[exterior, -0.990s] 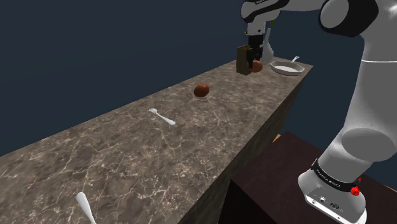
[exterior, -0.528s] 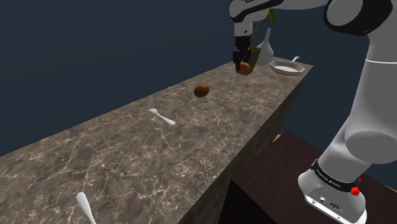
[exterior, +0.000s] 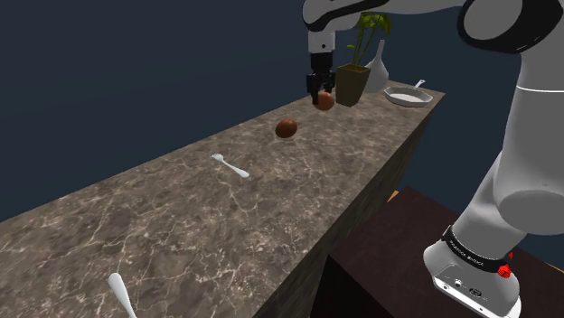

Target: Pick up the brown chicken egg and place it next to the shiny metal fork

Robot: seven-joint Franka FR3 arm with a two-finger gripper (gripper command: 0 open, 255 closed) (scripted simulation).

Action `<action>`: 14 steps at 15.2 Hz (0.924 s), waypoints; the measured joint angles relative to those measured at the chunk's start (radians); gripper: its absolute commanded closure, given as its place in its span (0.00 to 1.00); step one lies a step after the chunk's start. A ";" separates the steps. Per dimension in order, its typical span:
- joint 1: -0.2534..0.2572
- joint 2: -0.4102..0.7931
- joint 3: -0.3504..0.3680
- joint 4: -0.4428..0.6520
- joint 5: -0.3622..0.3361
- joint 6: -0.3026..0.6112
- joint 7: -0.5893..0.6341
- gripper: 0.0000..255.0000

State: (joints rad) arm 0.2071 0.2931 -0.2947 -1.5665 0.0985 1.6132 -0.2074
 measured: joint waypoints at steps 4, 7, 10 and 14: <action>0.050 0.026 0.034 0.039 0.017 -0.008 0.084 1.00; 0.081 0.061 0.056 0.091 0.030 -0.024 0.139 1.00; 0.111 0.095 0.076 0.144 0.042 -0.039 0.192 1.00; 0.156 0.169 0.107 0.255 0.060 -0.069 0.273 1.00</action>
State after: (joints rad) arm 0.3634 0.4619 -0.1879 -1.3117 0.1587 1.5440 0.0661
